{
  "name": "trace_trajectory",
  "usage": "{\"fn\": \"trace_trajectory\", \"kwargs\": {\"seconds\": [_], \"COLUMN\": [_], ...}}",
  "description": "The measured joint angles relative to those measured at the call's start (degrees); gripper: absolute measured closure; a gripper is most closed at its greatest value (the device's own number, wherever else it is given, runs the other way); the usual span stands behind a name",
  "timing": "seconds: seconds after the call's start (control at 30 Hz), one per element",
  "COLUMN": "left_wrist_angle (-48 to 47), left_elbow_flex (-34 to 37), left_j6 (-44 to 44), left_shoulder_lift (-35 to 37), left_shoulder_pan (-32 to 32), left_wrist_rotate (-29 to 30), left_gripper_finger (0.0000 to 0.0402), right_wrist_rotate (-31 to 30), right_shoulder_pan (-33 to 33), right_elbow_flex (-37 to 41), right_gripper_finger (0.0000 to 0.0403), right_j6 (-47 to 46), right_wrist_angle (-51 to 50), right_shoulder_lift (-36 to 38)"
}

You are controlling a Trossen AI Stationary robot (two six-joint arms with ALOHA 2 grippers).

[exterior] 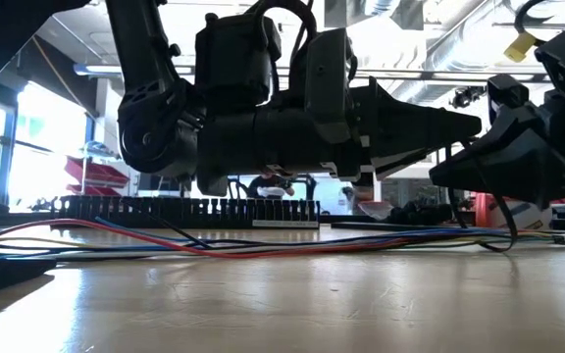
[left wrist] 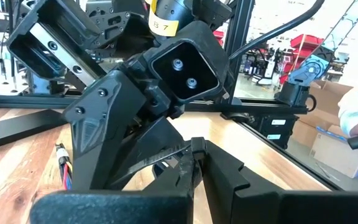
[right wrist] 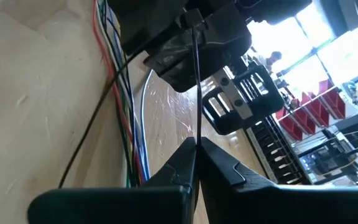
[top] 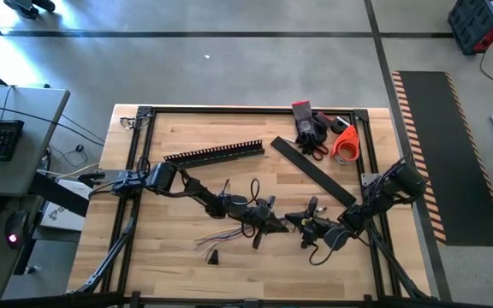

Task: Ziptie cables
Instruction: Wrap the colored cables together using a zip tie

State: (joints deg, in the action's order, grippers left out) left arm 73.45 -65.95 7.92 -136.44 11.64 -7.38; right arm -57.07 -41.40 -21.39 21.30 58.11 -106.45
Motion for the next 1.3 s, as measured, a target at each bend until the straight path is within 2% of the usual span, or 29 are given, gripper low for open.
{"fn": "trace_trajectory", "kwargs": {"seconds": [0.97,1.3], "left_wrist_angle": [0.02,0.00], "left_elbow_flex": [0.00,0.00], "left_j6": [0.48,5.94], "left_shoulder_lift": [0.00,0.00], "left_shoulder_pan": [0.02,-1.27], "left_wrist_rotate": [-0.66,-4.44], "left_gripper_finger": [0.0402,0.0402], "right_wrist_rotate": [0.33,1.13], "right_shoulder_pan": [0.64,0.64], "right_elbow_flex": [-1.53,-1.53], "right_gripper_finger": [0.0403,0.0403], "right_j6": [3.57,11.46], "right_wrist_angle": [-0.06,4.40], "right_shoulder_lift": [0.02,0.04]}}
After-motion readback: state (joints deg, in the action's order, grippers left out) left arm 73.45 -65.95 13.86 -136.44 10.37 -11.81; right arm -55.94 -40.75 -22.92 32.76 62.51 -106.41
